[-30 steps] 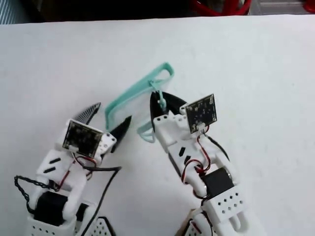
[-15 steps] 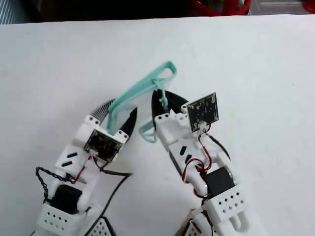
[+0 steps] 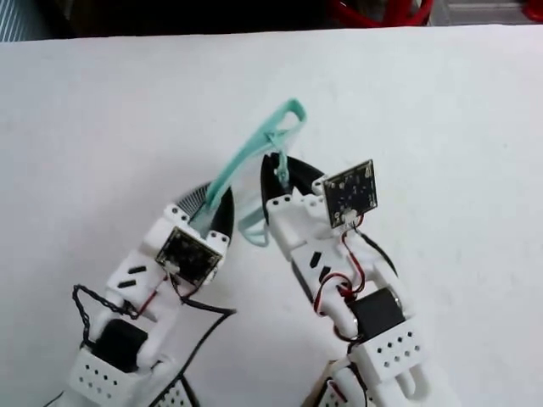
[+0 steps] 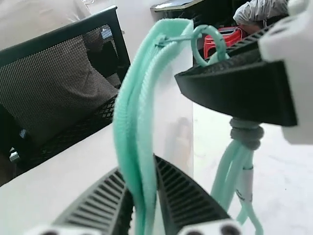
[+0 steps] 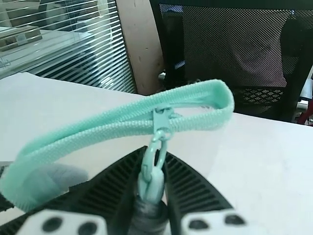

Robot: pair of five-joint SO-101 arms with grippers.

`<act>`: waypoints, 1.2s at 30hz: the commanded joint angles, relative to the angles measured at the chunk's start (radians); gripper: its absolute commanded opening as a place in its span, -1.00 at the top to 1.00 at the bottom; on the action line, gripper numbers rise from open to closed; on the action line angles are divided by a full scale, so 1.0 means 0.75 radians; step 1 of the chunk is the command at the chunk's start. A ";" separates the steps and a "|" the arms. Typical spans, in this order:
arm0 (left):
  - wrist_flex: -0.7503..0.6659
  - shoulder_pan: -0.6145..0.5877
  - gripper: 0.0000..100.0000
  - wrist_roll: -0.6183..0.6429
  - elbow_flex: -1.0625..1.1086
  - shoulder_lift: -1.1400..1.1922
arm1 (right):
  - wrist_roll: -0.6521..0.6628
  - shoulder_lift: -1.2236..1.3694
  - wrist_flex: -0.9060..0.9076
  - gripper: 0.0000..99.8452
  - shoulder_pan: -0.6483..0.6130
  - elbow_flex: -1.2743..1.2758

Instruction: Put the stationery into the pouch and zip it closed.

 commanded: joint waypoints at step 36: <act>0.217 -0.146 0.95 0.119 -0.125 -0.001 | -0.004 0.744 -0.103 0.96 0.650 -0.749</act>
